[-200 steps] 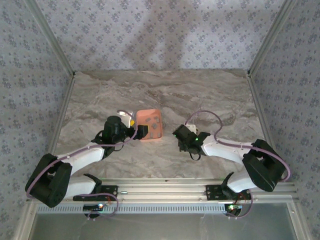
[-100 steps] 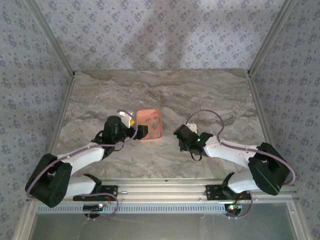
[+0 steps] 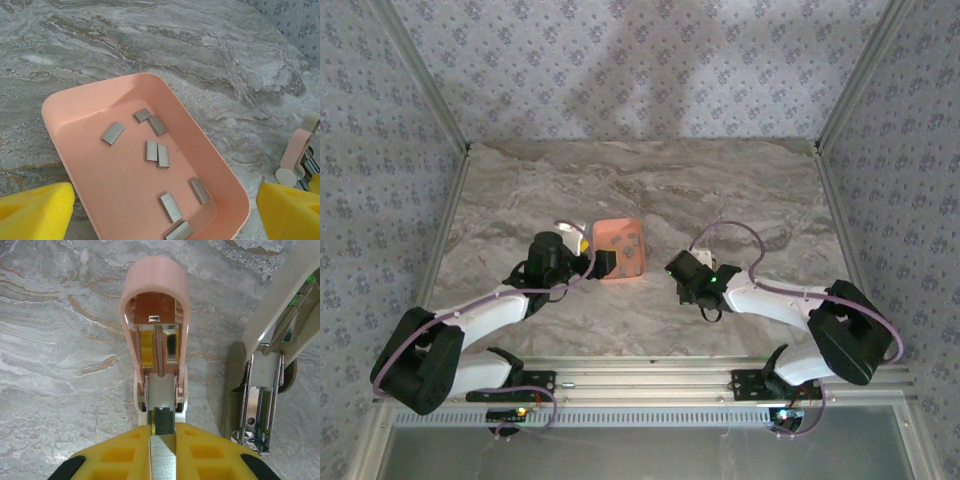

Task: Load the staples into the stapler

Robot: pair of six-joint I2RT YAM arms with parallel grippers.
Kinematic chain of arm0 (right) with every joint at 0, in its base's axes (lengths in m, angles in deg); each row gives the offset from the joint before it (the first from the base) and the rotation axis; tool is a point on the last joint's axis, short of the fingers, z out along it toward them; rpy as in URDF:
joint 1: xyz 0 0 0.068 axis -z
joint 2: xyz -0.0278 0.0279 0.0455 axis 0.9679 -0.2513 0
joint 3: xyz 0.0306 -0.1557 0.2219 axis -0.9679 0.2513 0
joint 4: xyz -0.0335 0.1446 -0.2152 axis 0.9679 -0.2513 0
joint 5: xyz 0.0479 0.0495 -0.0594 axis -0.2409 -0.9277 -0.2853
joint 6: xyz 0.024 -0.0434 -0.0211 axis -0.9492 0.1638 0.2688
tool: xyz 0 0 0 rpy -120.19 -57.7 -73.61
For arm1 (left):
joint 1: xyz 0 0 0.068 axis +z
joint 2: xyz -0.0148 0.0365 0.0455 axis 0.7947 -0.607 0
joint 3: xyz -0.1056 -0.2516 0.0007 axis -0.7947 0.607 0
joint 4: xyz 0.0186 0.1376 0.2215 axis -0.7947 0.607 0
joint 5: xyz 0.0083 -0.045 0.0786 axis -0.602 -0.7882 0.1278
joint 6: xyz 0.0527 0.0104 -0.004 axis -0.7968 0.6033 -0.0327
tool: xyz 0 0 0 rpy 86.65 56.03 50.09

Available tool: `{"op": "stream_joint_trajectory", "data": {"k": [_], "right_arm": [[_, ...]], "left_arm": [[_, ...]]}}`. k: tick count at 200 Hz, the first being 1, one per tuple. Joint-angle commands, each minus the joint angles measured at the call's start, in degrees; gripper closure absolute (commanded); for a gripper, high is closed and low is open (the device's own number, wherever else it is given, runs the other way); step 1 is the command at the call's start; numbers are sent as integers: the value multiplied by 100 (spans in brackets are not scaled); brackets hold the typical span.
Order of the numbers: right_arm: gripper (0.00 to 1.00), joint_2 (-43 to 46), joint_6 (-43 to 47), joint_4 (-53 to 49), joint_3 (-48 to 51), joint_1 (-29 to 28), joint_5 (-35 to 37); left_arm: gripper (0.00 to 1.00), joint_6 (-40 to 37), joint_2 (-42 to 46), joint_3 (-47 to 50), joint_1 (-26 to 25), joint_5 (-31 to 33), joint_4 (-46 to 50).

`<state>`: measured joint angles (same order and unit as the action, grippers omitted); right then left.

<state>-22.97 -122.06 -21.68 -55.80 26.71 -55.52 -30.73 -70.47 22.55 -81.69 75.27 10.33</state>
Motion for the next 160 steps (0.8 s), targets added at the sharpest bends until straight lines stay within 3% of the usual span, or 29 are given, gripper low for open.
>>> {"op": "stream_joint_trajectory", "data": {"k": [1, 69, 160], "right_arm": [[84, -66, 68, -46, -80, 34, -13], [84, 224, 118, -139, -159, 25, 136], [84, -96, 173, 38, -113, 79, 45]], "left_arm": [[6, -95, 31, -95, -55, -77, -118], [6, -94, 29, -94, -56, -76, -124], [6, -86, 55, -85, -65, -61, -97]]}}
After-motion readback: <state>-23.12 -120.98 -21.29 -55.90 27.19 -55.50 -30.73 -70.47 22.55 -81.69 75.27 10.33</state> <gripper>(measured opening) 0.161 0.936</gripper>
